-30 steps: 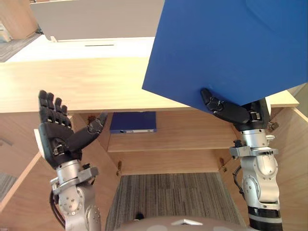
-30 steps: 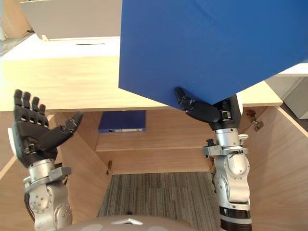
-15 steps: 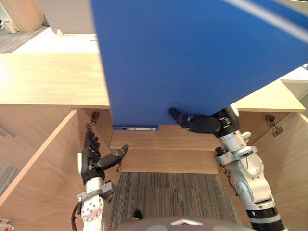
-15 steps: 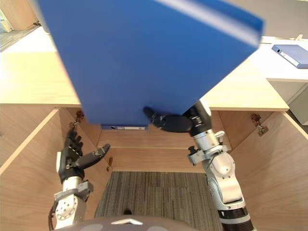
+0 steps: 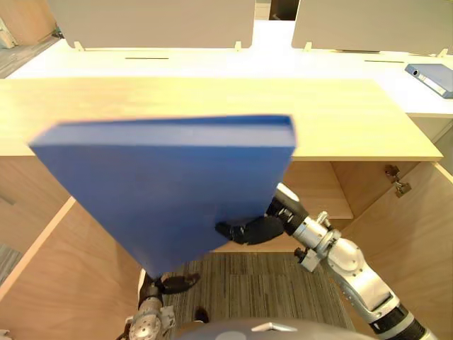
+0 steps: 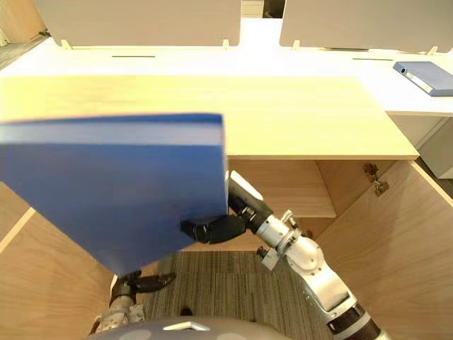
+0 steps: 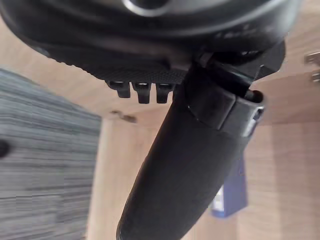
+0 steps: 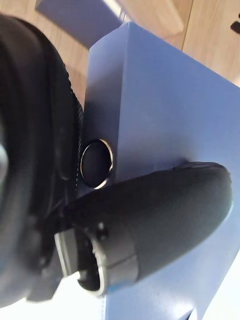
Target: Walk over to the cabinet, pick up the folder, carry it to the office cabinet, place the folder inside the office cabinet, then close the office cabinet door
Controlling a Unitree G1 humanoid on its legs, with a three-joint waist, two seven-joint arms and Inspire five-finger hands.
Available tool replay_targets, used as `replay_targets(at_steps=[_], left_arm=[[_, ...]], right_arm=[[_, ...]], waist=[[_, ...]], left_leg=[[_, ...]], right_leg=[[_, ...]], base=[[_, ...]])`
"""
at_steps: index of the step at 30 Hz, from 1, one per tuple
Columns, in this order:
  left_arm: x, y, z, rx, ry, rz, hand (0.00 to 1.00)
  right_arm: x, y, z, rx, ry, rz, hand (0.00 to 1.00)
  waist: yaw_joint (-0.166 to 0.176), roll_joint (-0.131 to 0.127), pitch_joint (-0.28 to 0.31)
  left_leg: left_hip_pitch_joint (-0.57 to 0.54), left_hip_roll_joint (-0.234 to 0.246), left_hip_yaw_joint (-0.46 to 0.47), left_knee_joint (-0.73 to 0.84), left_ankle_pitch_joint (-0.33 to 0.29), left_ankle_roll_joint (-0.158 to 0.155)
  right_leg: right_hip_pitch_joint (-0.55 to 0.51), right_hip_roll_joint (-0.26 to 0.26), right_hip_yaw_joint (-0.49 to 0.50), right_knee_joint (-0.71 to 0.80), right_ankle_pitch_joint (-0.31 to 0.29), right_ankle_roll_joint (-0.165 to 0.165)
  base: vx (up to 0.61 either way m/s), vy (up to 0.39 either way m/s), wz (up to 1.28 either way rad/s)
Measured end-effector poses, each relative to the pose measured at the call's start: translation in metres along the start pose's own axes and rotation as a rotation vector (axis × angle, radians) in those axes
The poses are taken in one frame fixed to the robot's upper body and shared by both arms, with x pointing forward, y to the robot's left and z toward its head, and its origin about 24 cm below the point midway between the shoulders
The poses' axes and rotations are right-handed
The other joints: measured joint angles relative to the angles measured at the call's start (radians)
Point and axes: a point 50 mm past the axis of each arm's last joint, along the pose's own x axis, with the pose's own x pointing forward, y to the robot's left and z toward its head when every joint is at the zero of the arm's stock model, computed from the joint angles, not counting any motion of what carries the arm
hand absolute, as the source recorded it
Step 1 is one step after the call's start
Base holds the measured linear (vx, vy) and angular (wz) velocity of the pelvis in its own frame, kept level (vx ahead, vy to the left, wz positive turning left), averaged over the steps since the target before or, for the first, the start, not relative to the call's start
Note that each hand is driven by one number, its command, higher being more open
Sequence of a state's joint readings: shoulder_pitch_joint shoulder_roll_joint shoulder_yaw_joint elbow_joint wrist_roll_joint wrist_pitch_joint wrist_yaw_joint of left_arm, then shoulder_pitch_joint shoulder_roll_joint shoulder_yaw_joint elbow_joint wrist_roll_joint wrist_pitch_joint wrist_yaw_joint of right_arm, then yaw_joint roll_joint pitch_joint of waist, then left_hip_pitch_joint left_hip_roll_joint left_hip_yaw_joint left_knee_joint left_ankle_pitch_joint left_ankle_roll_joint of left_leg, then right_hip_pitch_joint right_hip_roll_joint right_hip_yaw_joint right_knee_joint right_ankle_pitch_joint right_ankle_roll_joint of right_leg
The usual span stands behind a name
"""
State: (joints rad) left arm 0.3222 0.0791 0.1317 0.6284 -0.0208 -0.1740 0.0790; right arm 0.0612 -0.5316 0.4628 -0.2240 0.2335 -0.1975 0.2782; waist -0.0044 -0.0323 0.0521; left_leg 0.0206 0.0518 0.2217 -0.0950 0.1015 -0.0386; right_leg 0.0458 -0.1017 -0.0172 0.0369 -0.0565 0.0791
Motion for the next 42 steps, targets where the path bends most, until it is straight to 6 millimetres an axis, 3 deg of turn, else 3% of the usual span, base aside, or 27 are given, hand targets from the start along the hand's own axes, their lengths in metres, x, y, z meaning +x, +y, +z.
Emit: replay_targets(at_steps=[3, 7, 11, 15, 21, 25, 31, 42], left_arm=[[0.003, 0.003, -0.006, 0.054, 0.038, -0.001, 1.0], [0.016, 0.004, 0.009, 0.127, 0.005, -0.017, 1.0], [0.035, -0.008, 0.049, 0.145, -0.113, -0.039, 1.0], [0.046, -0.017, 0.088, 0.127, -0.236, -0.038, 1.0], [0.049, -0.026, 0.133, 0.098, -0.398, -0.04, 1.0], [0.052, -0.034, 0.164, 0.06, -0.476, -0.027, 1.0], [0.039, -0.047, 0.218, -0.052, -0.656, -0.038, 1.0], [0.032, -0.042, 0.236, -0.131, -0.723, -0.015, 1.0]], right_arm=[[-0.003, 0.0, -0.008, -0.053, 0.059, 0.014, 0.0], [0.0, -0.005, -0.006, -0.133, 0.064, -0.018, 0.0], [0.017, -0.023, 0.003, -0.28, 0.035, -0.059, 0.0], [0.027, -0.041, 0.017, -0.415, -0.005, -0.132, 0.0], [0.035, -0.054, 0.033, -0.486, -0.066, -0.218, 0.0], [0.046, -0.059, 0.049, -0.467, -0.154, -0.298, 0.0], [0.05, -0.08, 0.074, -0.305, -0.306, -0.516, 0.0], [0.038, -0.132, 0.108, 0.37, -0.702, -0.732, 0.0]], waist=[[0.002, 0.004, 0.036], [0.001, 0.007, 0.14], [0.001, 0.022, 0.27], [0.001, 0.047, 0.369], [0.005, 0.071, 0.416], [0.008, 0.066, 0.431], [0.033, 0.056, 0.458], [0.054, 0.053, 0.461]], left_leg=[[-0.032, 0.005, 0.015, 0.006, 0.007, 0.001], [-0.12, 0.017, 0.023, 0.04, 0.016, 0.005], [-0.315, 0.056, 0.017, 0.257, -0.052, 0.011], [-0.493, 0.084, 0.005, 0.428, -0.106, 0.013], [-0.759, 0.121, -0.027, 0.675, -0.179, 0.012], [-0.925, 0.159, -0.046, 0.841, -0.232, 0.024], [-1.131, 0.189, -0.067, 1.01, -0.282, 0.029], [-1.228, 0.195, -0.084, 1.094, -0.306, 0.03]], right_leg=[[-0.041, 0.004, 0.017, 0.003, 0.013, -0.004], [-0.136, 0.014, 0.029, 0.042, 0.026, -0.006], [-0.283, 0.028, 0.04, 0.149, 0.02, -0.012], [-0.476, 0.035, 0.044, 0.34, -0.039, -0.018], [-0.742, 0.043, 0.047, 0.591, -0.121, -0.023], [-0.901, 0.056, 0.048, 0.749, -0.173, -0.024], [-1.107, 0.066, 0.055, 0.929, -0.228, -0.022], [-1.198, 0.066, 0.054, 1.015, -0.261, -0.02]], base=[[-0.03, 0.003, -0.16], [-0.09, -0.008, -0.08], [-0.17, -0.001, -0.07], [-0.16, -0.008, -0.01], [-0.16, -0.028, 0.01], [-0.1, -0.014, -0.07], [-0.06, -0.007, -0.04], [-0.02, 0.029, 0.01]])
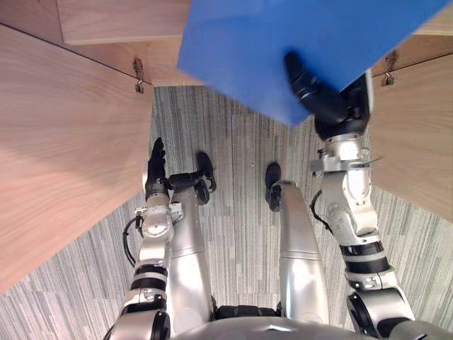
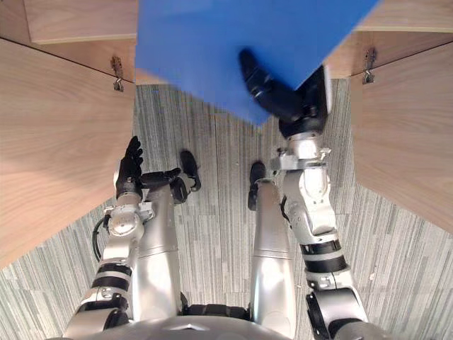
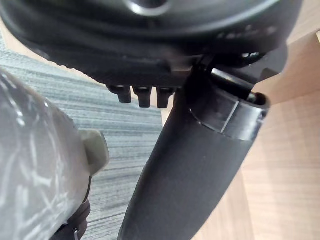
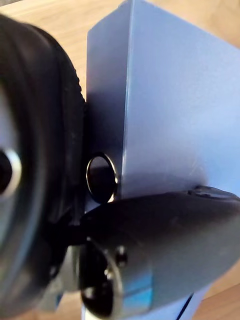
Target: Walk over to the cabinet, pick up the folder, carry it to the office cabinet, place the folder inside the office cabinet, then close the office cabinet door
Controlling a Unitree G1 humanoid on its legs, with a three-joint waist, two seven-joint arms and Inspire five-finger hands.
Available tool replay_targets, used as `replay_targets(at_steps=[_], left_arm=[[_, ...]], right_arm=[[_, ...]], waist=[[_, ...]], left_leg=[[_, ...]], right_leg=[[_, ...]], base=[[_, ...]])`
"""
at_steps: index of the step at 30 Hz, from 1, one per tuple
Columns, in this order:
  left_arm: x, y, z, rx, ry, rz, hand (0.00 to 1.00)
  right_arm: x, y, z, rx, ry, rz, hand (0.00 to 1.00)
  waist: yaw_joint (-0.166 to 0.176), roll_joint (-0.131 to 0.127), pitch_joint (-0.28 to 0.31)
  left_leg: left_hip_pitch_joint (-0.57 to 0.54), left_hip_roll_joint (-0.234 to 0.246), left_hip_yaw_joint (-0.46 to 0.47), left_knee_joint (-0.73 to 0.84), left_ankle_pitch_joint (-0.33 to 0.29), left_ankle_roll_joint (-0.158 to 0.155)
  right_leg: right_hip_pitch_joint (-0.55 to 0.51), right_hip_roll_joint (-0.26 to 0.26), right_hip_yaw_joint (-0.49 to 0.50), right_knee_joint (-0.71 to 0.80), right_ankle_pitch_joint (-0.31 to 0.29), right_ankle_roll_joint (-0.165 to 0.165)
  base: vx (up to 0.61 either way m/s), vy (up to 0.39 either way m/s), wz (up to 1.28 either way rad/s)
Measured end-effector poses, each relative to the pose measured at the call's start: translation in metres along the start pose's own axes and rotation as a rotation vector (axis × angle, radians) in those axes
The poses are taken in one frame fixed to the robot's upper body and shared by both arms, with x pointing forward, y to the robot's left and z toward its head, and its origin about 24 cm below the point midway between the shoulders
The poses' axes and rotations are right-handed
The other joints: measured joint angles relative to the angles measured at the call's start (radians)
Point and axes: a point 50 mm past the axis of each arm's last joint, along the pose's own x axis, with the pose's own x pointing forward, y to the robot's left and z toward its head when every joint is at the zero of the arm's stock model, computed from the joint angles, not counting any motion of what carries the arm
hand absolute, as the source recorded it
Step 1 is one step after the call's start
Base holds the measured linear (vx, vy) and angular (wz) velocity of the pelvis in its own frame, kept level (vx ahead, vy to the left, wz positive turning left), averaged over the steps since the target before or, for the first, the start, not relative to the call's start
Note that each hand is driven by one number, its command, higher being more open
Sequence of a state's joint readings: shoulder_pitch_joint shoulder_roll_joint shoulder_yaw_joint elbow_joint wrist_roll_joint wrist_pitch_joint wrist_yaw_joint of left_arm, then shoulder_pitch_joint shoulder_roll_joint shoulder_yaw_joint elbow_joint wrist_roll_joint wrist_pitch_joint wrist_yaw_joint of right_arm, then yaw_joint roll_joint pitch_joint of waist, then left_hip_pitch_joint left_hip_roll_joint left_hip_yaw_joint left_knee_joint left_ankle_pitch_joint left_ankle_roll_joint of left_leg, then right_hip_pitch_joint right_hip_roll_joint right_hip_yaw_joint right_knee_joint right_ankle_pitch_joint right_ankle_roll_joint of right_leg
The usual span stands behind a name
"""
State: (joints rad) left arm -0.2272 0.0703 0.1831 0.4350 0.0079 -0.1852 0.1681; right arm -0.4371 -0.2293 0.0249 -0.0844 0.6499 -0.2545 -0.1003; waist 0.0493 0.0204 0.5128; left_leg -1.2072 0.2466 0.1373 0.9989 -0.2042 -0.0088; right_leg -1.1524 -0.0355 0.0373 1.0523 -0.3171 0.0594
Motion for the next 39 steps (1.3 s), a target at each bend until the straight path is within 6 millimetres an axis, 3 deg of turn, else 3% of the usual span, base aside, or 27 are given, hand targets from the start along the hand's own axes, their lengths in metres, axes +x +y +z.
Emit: replay_targets(at_steps=[6, 15, 20, 26, 27, 34, 38, 39], left_arm=[[0.0, 0.0, 0.0, -0.002, -0.001, 0.001, 1.0], [-0.001, -0.001, -0.001, -0.039, 0.019, 0.024, 1.0], [-0.001, -0.003, -0.004, -0.054, 0.035, 0.03, 1.0], [-0.003, -0.007, -0.005, -0.097, 0.047, 0.03, 1.0], [-0.003, -0.008, -0.005, -0.098, 0.047, 0.032, 1.0], [-0.004, -0.011, -0.01, -0.112, 0.072, 0.03, 1.0], [-0.006, -0.017, -0.011, -0.106, 0.075, 0.007, 1.0], [-0.006, -0.017, -0.01, -0.109, 0.074, 0.002, 1.0]], right_arm=[[0.024, -0.011, 0.012, 0.259, -0.097, -0.135, 0.0], [0.071, 0.0, 0.007, 0.538, -0.081, -0.209, 0.0], [0.076, -0.001, 0.006, 0.627, -0.079, -0.269, 0.0], [0.096, -0.002, 0.01, 0.673, -0.085, -0.345, 0.0], [0.101, 0.0, 0.012, 0.68, -0.087, -0.35, 1.0], [0.131, 0.004, 0.031, 0.655, -0.068, -0.361, 1.0], [0.143, 0.001, 0.046, 0.595, -0.067, -0.372, 1.0], [0.144, 0.001, 0.047, 0.568, -0.066, -0.364, 1.0]], waist=[[0.002, 0.0, 0.0], [0.005, 0.001, 0.0], [-0.005, 0.002, -0.001], [-0.007, 0.005, -0.005], [-0.006, 0.005, -0.006], [-0.001, 0.009, -0.009], [0.015, 0.014, -0.012], [0.013, 0.016, -0.013]], left_leg=[[-0.002, -0.001, -0.005, 0.002, -0.002, -0.001], [0.005, -0.01, -0.015, -0.029, 0.016, -0.007], [0.014, -0.025, -0.037, -0.05, 0.032, -0.012], [0.016, -0.045, -0.042, -0.115, 0.079, -0.016], [0.015, -0.046, -0.041, -0.14, 0.089, -0.02], [0.029, -0.055, -0.033, -0.296, 0.129, -0.048], [0.033, -0.053, -0.033, -0.349, 0.148, -0.053], [0.029, -0.055, -0.033, -0.328, 0.145, -0.041]], right_leg=[[0.0, -0.001, -0.003, 0.004, -0.003, 0.0], [0.012, -0.009, -0.018, -0.015, -0.002, 0.0], [0.032, -0.021, -0.043, -0.026, -0.002, -0.001], [0.026, -0.056, -0.079, -0.05, 0.012, -0.016], [0.022, -0.068, -0.093, -0.065, 0.018, -0.02], [0.016, -0.086, -0.143, -0.168, 0.051, -0.032], [0.017, -0.092, -0.166, -0.193, 0.055, -0.035], [0.018, -0.098, -0.175, -0.203, 0.057, -0.038]], base=[[-0.02, 0.06, 0.01], [-0.02, 0.073, 0.05], [-0.01, 0.067, 0.13], [-0.09, 0.055, 0.13], [-0.12, 0.055, 0.02], [-0.08, -0.004, 0.11], [-0.02, -0.018, 0.08], [-0.01, -0.003, 0.06]])
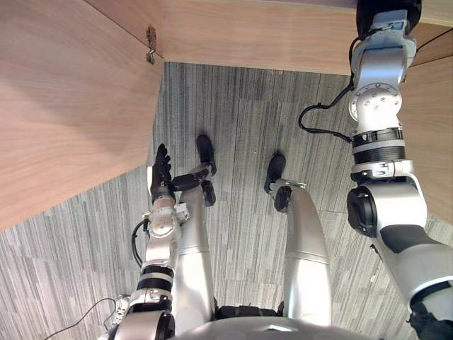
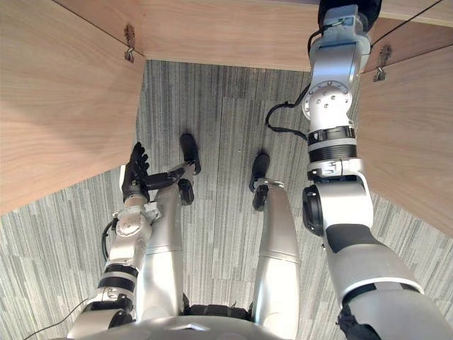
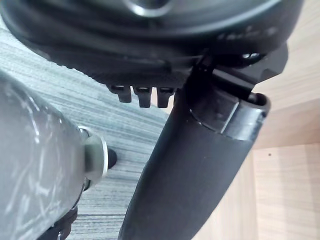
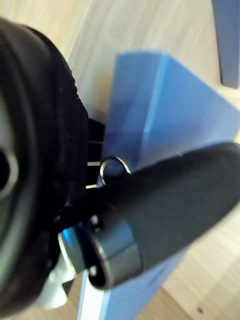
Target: Walk over to the cabinet, pick up the folder, carry it to the office cabinet, place the folder inside the office cabinet, then close the office cabinet door
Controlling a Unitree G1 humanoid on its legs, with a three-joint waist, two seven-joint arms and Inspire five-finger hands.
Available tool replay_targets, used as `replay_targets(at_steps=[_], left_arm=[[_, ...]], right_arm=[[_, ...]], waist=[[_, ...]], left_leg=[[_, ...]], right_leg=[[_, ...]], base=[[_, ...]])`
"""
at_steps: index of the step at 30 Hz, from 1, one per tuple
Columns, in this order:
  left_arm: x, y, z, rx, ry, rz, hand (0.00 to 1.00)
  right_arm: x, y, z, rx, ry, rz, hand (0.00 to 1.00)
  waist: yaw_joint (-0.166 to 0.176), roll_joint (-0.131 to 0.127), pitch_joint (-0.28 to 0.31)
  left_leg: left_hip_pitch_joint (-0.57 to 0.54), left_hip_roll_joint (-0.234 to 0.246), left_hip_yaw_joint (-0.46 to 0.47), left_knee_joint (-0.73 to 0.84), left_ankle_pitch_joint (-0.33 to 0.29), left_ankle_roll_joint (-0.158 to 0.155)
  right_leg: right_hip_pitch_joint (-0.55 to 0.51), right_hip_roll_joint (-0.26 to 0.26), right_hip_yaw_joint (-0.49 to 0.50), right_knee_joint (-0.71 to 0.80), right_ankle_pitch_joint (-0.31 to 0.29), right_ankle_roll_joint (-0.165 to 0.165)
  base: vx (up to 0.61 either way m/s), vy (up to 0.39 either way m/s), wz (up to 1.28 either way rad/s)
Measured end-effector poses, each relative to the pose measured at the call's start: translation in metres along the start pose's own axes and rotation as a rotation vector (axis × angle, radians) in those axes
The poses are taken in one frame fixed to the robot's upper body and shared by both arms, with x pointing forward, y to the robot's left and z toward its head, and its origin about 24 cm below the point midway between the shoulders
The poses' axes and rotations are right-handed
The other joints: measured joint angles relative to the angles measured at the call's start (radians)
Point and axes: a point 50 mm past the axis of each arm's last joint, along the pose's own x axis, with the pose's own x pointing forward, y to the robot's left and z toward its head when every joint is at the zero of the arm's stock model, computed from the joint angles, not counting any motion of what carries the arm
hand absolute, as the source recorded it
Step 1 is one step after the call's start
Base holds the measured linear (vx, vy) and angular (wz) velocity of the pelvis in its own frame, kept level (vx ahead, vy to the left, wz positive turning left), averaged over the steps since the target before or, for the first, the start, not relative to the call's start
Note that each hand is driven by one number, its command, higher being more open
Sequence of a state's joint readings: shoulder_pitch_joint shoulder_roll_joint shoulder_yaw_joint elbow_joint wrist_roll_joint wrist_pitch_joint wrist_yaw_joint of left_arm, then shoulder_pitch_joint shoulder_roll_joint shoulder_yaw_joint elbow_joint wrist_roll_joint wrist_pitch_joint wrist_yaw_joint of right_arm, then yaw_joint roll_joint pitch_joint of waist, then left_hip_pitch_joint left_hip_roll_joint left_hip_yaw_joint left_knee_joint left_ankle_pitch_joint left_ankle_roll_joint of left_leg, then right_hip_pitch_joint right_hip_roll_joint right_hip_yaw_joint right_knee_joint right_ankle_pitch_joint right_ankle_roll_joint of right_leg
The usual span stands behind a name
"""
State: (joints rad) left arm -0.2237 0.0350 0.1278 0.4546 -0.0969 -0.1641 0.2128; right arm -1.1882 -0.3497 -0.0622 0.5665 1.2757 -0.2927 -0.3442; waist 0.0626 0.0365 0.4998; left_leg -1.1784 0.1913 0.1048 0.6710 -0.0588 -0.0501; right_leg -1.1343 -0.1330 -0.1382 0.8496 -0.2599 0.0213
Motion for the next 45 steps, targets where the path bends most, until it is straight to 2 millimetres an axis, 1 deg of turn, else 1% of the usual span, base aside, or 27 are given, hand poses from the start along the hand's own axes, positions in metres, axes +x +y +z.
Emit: replay_targets(at_steps=[1, 2, 3, 7, 9, 14, 16, 17, 18, 19, 21, 24, 25, 26, 27, 30, 32, 34, 35, 36, 38, 40, 42, 44, 45], left_arm=[[0.0, -0.001, -0.001, -0.005, 0.002, -0.001, 1.0], [-0.001, -0.002, -0.001, -0.008, 0.004, -0.004, 1.0], [-0.001, -0.002, -0.001, -0.007, 0.002, -0.007, 1.0], [-0.001, -0.006, -0.001, 0.005, 0.004, -0.028, 1.0], [-0.002, -0.007, -0.002, 0.005, 0.009, -0.032, 1.0], [-0.002, -0.009, -0.002, 0.007, 0.009, -0.042, 1.0], [-0.003, -0.009, -0.003, 0.009, 0.009, -0.042, 1.0], [-0.003, -0.009, -0.003, 0.009, 0.008, -0.046, 1.0], [-0.003, -0.011, -0.002, 0.016, 0.006, -0.058, 1.0], [-0.003, -0.011, -0.002, 0.02, 0.005, -0.061, 1.0], [-0.003, -0.01, -0.002, 0.03, 0.002, -0.066, 1.0], [-0.003, -0.01, -0.002, 0.054, -0.002, -0.077, 1.0], [-0.003, -0.01, -0.003, 0.061, 0.002, -0.081, 1.0], [-0.003, -0.01, -0.004, 0.067, 0.005, -0.084, 1.0], [-0.004, -0.011, -0.007, 0.085, 0.012, -0.094, 1.0], [-0.005, -0.012, -0.01, 0.103, 0.019, -0.106, 1.0], [-0.005, -0.012, -0.01, 0.105, 0.022, -0.109, 1.0], [-0.005, -0.012, -0.011, 0.106, 0.025, -0.115, 1.0], [-0.005, -0.012, -0.011, 0.106, 0.025, -0.115, 1.0], [-0.005, -0.012, -0.011, 0.108, 0.026, -0.115, 1.0], [-0.005, -0.01, -0.011, 0.113, 0.026, -0.114, 1.0], [-0.005, -0.01, -0.013, 0.116, 0.032, -0.115, 1.0], [-0.005, -0.01, -0.013, 0.117, 0.032, -0.12, 1.0], [-0.005, -0.01, -0.013, 0.118, 0.032, -0.126, 1.0], [-0.005, -0.01, -0.013, 0.118, 0.033, -0.126, 1.0]], right_arm=[[0.0, 0.0, 0.0, -0.014, 0.005, 0.003, 1.0], [0.001, 0.001, -0.001, -0.027, 0.015, 0.005, 1.0], [0.001, 0.001, -0.001, -0.035, 0.014, 0.008, 1.0], [0.001, 0.002, 0.0, -0.067, 0.004, 0.014, 1.0], [0.001, 0.002, 0.001, -0.071, 0.001, 0.015, 1.0], [0.001, 0.003, 0.0, -0.1, 0.007, 0.026, 1.0], [0.0, 0.007, -0.003, -0.222, 0.023, 0.072, 1.0], [0.001, 0.008, -0.002, -0.27, 0.023, 0.099, 1.0], [0.003, 0.015, 0.004, -0.368, 0.015, 0.16, 1.0], [0.004, 0.019, 0.007, -0.417, 0.011, 0.19, 1.0], [0.008, 0.039, 0.017, -0.611, -0.025, 0.321, 1.0], [0.009, 0.06, 0.026, -0.788, -0.07, 0.435, 1.0], [0.009, 0.061, 0.027, -0.837, -0.078, 0.453, 1.0], [0.009, 0.061, 0.027, -0.867, -0.08, 0.462, 1.0], [0.009, 0.06, 0.026, -0.947, -0.078, 0.487, 1.0], [0.008, 0.058, 0.023, -1.058, -0.059, 0.53, 1.0], [0.007, 0.057, 0.021, -1.09, -0.05, 0.544, 1.0], [0.007, 0.051, 0.018, -1.188, -0.028, 0.562, 1.0], [0.007, 0.051, 0.018, -1.19, -0.027, 0.562, 1.0], [0.008, 0.05, 0.018, -1.237, -0.022, 0.574, 1.0], [0.008, 0.049, 0.019, -1.277, -0.026, 0.583, 1.0], [0.007, 0.042, 0.021, -1.335, -0.029, 0.582, 1.0], [0.007, 0.029, 0.028, -1.422, -0.03, 0.567, 1.0], [0.002, 0.007, 0.033, -1.523, -0.004, 0.551, 1.0], [0.001, 0.002, 0.033, -1.538, 0.006, 0.55, 1.0]], waist=[[0.005, 0.003, -0.002], [0.013, 0.006, -0.003], [0.011, 0.006, -0.004], [-0.001, 0.007, -0.004], [0.002, 0.008, -0.005], [0.004, 0.008, -0.005], [0.0, 0.008, -0.005], [0.0, 0.008, -0.005], [0.002, 0.008, -0.005], [0.003, 0.008, -0.005], [0.003, 0.008, -0.005], [-0.001, 0.008, -0.005], [-0.001, 0.008, -0.005], [-0.001, 0.008, -0.005], [-0.003, 0.008, -0.005], [-0.005, 0.007, -0.005], [-0.005, 0.007, -0.005], [-0.004, 0.006, -0.005], [-0.004, 0.006, -0.005], [-0.003, 0.004, -0.006], [-0.003, 0.004, -0.006], [-0.002, 0.003, -0.007], [0.004, 0.0, -0.009], [0.007, -0.001, -0.009], [0.007, -0.001, -0.009]], left_leg=[[-0.002, 0.004, -0.003, 0.014, -0.007, 0.009], [-0.002, 0.011, -0.009, 0.02, 0.029, 0.008], [-0.004, 0.01, -0.008, 0.019, 0.033, 0.008], [0.007, 0.002, 0.002, -0.027, 0.034, 0.006], [0.012, 0.001, 0.003, -0.041, 0.04, -0.001], [0.018, 0.007, 0.003, -0.055, 0.044, -0.007], [0.019, 0.014, 0.003, -0.056, 0.061, -0.002], [0.019, 0.015, 0.003, -0.056, 0.063, -0.003], [0.019, 0.016, 0.004, -0.056, 0.071, -0.001], [0.019, 0.017, 0.004, -0.056, 0.076, 0.0], [0.018, 0.023, 0.003, -0.047, 0.119, 0.008], [0.02, 0.027, 0.007, -0.037, 0.122, 0.013], [0.026, 0.028, 0.007, -0.034, 0.114, 0.013], [0.031, 0.029, 0.007, -0.032, 0.109, 0.013], [0.045, 0.029, 0.01, -0.027, 0.097, 0.018], [0.061, 0.029, 0.017, -0.017, 0.073, 0.024], [0.065, 0.027, 0.022, -0.017, 0.069, 0.027], [0.072, 0.025, 0.024, -0.018, 0.063, 0.035], [0.072, 0.025, 0.024, -0.018, 0.063, 0.035], [0.076, 0.024, 0.026, -0.021, 0.063, 0.034], [0.078, 0.024, 0.027, -0.02, 0.062, 0.032], [0.085, 0.024, 0.028, -0.019, 0.059, 0.031], [0.087, 0.025, 0.028, -0.016, 0.053, 0.03], [0.089, 0.025, 0.028, -0.01, 0.043, 0.031], [0.09, 0.025, 0.028, -0.007, 0.04, 0.032]], right_leg=[[0.0, -0.003, -0.006, 0.009, 0.006, -0.006], [-0.002, -0.005, -0.01, 0.022, 0.022, -0.002], [-0.004, -0.007, -0.01, 0.022, 0.023, 0.0], [0.001, -0.01, -0.012, -0.003, 0.024, 0.001], [0.001, -0.011, -0.013, -0.005, 0.024, 0.001], [0.001, -0.009, -0.021, -0.006, 0.027, -0.003], [0.0, -0.007, -0.026, -0.007, 0.032, -0.006], [-0.001, -0.007, -0.026, -0.008, 0.035, -0.006], [-0.001, -0.007, -0.026, -0.011, 0.049, -0.007], [-0.001, -0.007, -0.026, -0.012, 0.055, -0.006], [0.001, -0.004, -0.029, -0.013, 0.088, -0.011], [0.014, -0.003, -0.032, -0.024, 0.095, -0.024], [0.025, -0.002, -0.033, -0.028, 0.095, -0.024], [0.034, -0.001, -0.034, -0.03, 0.095, -0.024], [0.053, -0.001, -0.032, -0.038, 0.093, -0.021], [0.077, -0.002, -0.027, -0.048, 0.087, -0.015], [0.081, -0.004, -0.023, -0.055, 0.085, -0.013], [0.092, -0.004, -0.023, -0.063, 0.084, -0.011], [0.092, -0.004, -0.023, -0.063, 0.084, -0.011], [0.095, -0.005, -0.021, -0.067, 0.084, -0.01], [0.099, -0.005, -0.022, -0.069, 0.084, -0.009], [0.107, -0.004, -0.022, -0.069, 0.083, -0.007], [0.111, -0.004, -0.022, -0.07, 0.081, -0.005], [0.119, -0.004, -0.021, -0.072, 0.078, 0.0], [0.122, -0.004, -0.022, -0.073, 0.077, 0.001]], base=[[0.01, 0.028, -0.21], [0.01, 0.038, -0.26], [0.01, 0.026, -0.15], [0.02, -0.022, 0.13], [0.0, -0.039, 0.06], [0.01, -0.039, 0.01], [0.03, -0.016, -0.11], [0.03, 0.0, -0.08], [0.03, 0.002, -0.04], [0.04, 0.004, -0.04], [0.06, 0.013, -0.05], [0.1, 0.033, -0.03], [0.1, 0.05, -0.02], [0.1, 0.058, -0.03], [0.09, 0.065, -0.04], [0.06, 0.067, -0.04], [0.03, 0.06, -0.01], [0.02, 0.045, 0.01], [0.03, 0.034, 0.0], [0.0, 0.0, 0.0], [0.04, 0.02, 0.0], [0.04, 0.014, 0.0], [0.05, 0.023, -0.02], [0.04, 0.035, -0.01], [0.03, 0.03, -0.02]])
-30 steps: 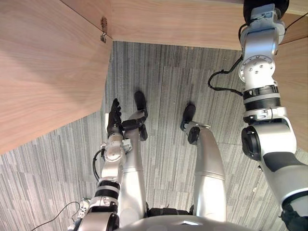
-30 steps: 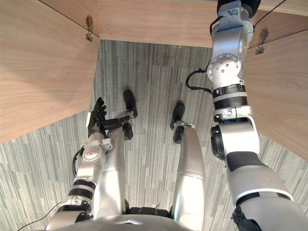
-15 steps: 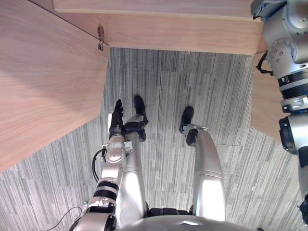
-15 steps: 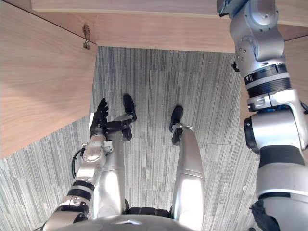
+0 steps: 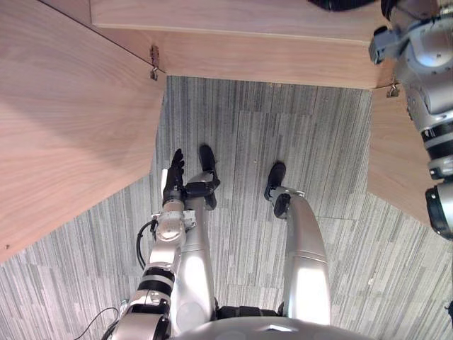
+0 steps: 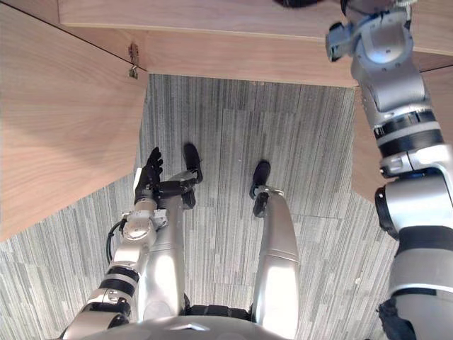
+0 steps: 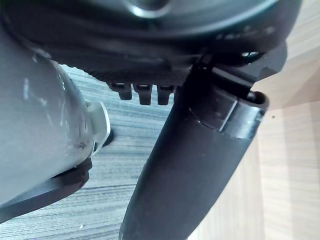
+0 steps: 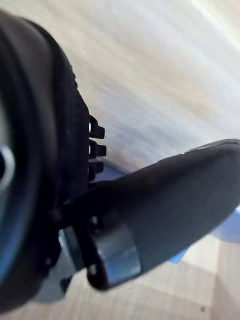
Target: Walk over to the cabinet, pick up the folder, carry it to the office cabinet, place the folder inside the office cabinet, then close the office cabinet door
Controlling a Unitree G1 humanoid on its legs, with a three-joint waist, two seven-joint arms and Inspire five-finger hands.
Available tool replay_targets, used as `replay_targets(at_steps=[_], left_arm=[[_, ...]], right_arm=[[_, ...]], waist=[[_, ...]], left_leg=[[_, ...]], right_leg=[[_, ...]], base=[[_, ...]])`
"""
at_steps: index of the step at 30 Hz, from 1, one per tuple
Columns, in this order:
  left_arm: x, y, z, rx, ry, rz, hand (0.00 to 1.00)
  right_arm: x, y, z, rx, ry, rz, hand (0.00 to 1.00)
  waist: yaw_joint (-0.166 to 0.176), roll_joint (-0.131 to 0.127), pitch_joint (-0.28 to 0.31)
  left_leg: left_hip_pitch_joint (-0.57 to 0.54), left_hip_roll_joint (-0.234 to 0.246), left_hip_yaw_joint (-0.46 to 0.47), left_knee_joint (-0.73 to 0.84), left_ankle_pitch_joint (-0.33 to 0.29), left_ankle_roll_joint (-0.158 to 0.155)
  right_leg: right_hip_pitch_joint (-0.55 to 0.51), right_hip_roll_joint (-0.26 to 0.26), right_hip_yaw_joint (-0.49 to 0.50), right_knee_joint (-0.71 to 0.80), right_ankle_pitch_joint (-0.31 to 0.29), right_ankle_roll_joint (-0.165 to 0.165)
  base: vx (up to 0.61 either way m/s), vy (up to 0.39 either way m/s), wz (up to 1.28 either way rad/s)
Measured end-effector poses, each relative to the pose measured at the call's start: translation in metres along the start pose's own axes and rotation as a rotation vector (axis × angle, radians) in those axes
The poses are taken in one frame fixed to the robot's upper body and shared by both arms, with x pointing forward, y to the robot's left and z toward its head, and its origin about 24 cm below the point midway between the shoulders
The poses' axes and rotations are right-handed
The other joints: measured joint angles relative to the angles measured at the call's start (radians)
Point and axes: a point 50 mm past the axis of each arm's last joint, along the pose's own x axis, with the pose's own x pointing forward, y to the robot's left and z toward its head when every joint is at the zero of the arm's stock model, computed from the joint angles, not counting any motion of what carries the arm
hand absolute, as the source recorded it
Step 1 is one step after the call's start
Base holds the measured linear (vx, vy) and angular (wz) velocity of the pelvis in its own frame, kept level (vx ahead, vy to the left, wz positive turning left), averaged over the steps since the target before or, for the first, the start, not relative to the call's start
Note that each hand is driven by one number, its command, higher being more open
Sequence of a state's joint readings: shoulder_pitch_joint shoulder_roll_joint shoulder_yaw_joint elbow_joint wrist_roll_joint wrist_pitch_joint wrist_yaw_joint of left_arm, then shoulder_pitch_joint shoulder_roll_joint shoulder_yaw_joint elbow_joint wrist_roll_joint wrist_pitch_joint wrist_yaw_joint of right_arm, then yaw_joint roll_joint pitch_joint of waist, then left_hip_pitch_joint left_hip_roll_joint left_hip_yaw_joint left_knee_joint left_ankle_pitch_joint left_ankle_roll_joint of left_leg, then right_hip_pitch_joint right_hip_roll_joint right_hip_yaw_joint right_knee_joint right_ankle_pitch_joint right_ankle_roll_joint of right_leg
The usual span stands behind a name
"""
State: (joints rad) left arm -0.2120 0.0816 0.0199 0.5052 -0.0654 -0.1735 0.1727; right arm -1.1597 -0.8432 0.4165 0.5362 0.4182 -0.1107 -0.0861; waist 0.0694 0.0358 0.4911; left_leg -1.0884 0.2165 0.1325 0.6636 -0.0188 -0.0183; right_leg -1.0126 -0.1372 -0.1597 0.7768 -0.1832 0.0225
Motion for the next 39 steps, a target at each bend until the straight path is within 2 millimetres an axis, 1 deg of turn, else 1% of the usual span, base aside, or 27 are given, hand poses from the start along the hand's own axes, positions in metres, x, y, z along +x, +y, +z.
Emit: replay_targets(at_steps=[3, 7, 11, 12, 16, 19, 20, 22, 25, 27, 29, 30, 32, 33, 34, 37, 39], left_arm=[[0.0, 0.0, 0.0, 0.001, 0.0, -0.005, 1.0], [0.0, 0.0, 0.0, 0.021, -0.004, -0.017, 1.0], [0.0, 0.003, -0.001, 0.046, -0.003, -0.026, 1.0], [0.0, 0.005, -0.001, 0.052, -0.001, -0.026, 1.0], [-0.002, 0.01, -0.005, 0.068, 0.014, -0.032, 1.0], [-0.002, 0.013, -0.006, 0.065, 0.016, -0.023, 1.0], [-0.003, 0.014, -0.007, 0.064, 0.021, -0.018, 1.0], [-0.003, 0.015, -0.007, 0.063, 0.023, -0.016, 1.0], [-0.004, 0.015, -0.008, 0.065, 0.027, -0.014, 1.0], [-0.004, 0.016, -0.008, 0.077, 0.027, -0.01, 1.0], [-0.004, 0.017, -0.009, 0.087, 0.028, -0.005, 1.0], [-0.004, 0.017, -0.009, 0.09, 0.027, -0.004, 1.0], [-0.004, 0.017, -0.008, 0.089, 0.026, -0.002, 1.0], [-0.004, 0.017, -0.008, 0.087, 0.026, 0.005, 1.0], [-0.004, 0.017, -0.009, 0.084, 0.027, 0.013, 1.0], [-0.004, 0.019, -0.009, 0.083, 0.03, 0.039, 1.0], [-0.004, 0.021, -0.009, 0.074, 0.029, 0.06, 1.0]], right_arm=[[-0.014, 0.003, -0.014, -0.064, 0.03, 0.054, 1.0], [-0.025, 0.006, -0.015, -0.173, 0.014, 0.123, 1.0], [-0.036, 0.01, -0.021, -0.268, 0.018, 0.191, 1.0], [-0.038, 0.012, -0.024, -0.286, 0.024, 0.212, 1.0], [-0.05, 0.025, -0.032, -0.303, 0.043, 0.313, 1.0], [-0.057, 0.03, -0.033, -0.316, 0.041, 0.37, 1.0], [-0.062, 0.037, -0.033, -0.311, 0.038, 0.41, 1.0], [-0.067, 0.043, -0.033, -0.301, 0.031, 0.438, 1.0], [-0.088, 0.064, -0.029, -0.24, -0.014, 0.514, 1.0], [-0.097, 0.076, -0.023, -0.172, -0.059, 0.502, 1.0], [-0.097, 0.082, -0.016, -0.15, -0.111, 0.446, 1.0], [-0.095, 0.081, -0.012, -0.152, -0.14, 0.386, 1.0], [-0.089, 0.072, -0.006, -0.187, -0.177, 0.268, 1.0], [-0.086, 0.064, -0.002, -0.22, -0.197, 0.196, 1.0], [-0.084, 0.057, 0.001, -0.251, -0.215, 0.141, 0.0], [-0.08, 0.049, 0.006, -0.321, -0.247, 0.038, 0.0], [-0.08, 0.05, 0.006, -0.348, -0.254, 0.007, 0.0]], waist=[[0.002, 0.0, 0.0], [0.003, -0.003, 0.0], [0.006, -0.021, -0.01], [0.006, -0.029, -0.013], [0.006, -0.058, -0.029], [0.005, -0.069, -0.035], [0.005, -0.078, -0.041], [0.005, -0.08, -0.042], [0.009, -0.083, -0.044], [0.009, -0.083, -0.044], [0.007, -0.083, -0.044], [0.009, -0.083, -0.044], [0.012, -0.083, -0.044], [0.012, -0.083, -0.044], [0.012, -0.083, -0.044], [0.012, -0.083, -0.044], [0.011, -0.083, -0.044]], left_leg=[[0.001, 0.0, 0.001, 0.01, -0.01, 0.003], [0.002, 0.001, 0.004, 0.021, -0.021, 0.003], [0.005, 0.001, 0.011, 0.023, -0.027, 0.003], [0.009, 0.001, 0.012, 0.023, -0.029, 0.003], [0.021, 0.001, 0.02, 0.023, -0.04, 0.004], [0.022, 0.001, 0.021, 0.023, -0.043, 0.004], [0.024, 0.002, 0.022, 0.023, -0.046, 0.004], [0.027, 0.003, 0.021, 0.023, -0.048, 0.003], [0.033, 0.002, 0.022, 0.023, -0.054, 0.003], [0.033, 0.002, 0.023, 0.024, -0.056, 0.003], [0.035, 0.001, 0.025, 0.025, -0.057, 0.004], [0.035, 0.001, 0.025, 0.026, -0.057, 0.004], [0.035, -0.001, 0.024, 0.029, -0.058, 0.006], [0.034, -0.003, 0.023, 0.03, -0.058, 0.006], [0.033, -0.005, 0.022, 0.03, -0.058, 0.007], [0.03, -0.007, 0.02, 0.03, -0.057, 0.007], [0.025, -0.007, 0.018, 0.03, -0.057, 0.007]], right_leg=[[0.005, -0.001, 0.003, 0.001, -0.004, 0.005], [0.007, -0.001, 0.007, 0.004, -0.009, 0.008], [0.009, -0.002, 0.011, 0.004, -0.012, 0.012], [0.012, -0.002, 0.013, 0.003, -0.013, 0.013], [0.018, -0.003, 0.022, -0.005, -0.017, 0.016], [0.021, -0.003, 0.022, -0.011, -0.017, 0.017], [0.024, -0.003, 0.022, -0.013, -0.017, 0.017], [0.032, -0.002, 0.02, -0.015, -0.018, 0.018], [0.04, -0.002, 0.021, -0.022, -0.019, 0.02], [0.04, -0.003, 0.023, -0.024, -0.019, 0.021], [0.04, -0.003, 0.024, -0.023, -0.019, 0.021], [0.04, -0.004, 0.025, -0.021, -0.02, 0.021], [0.04, -0.006, 0.025, -0.017, -0.022, 0.022], [0.039, -0.008, 0.025, -0.014, -0.023, 0.022], [0.038, -0.01, 0.023, -0.014, -0.023, 0.022], [0.036, -0.011, 0.021, -0.015, -0.023, 0.022], [0.032, -0.012, 0.02, -0.014, -0.023, 0.022]], base=[[0.04, 0.034, -0.01], [0.02, 0.012, -0.01], [0.03, 0.011, -0.01], [0.04, 0.017, -0.01], [0.04, 0.017, -0.04], [0.04, 0.022, -0.02], [0.05, 0.018, -0.02], [0.06, 0.019, 0.0], [0.07, 0.022, -0.01], [0.05, 0.02, -0.01], [0.04, 0.02, -0.01], [0.0, 0.0, 0.0], [0.0, 0.008, 0.02], [0.0, 0.017, 0.06], [0.0, 0.016, 0.06], [0.0, 0.005, 0.01], [0.0, 0.0, 0.0]])
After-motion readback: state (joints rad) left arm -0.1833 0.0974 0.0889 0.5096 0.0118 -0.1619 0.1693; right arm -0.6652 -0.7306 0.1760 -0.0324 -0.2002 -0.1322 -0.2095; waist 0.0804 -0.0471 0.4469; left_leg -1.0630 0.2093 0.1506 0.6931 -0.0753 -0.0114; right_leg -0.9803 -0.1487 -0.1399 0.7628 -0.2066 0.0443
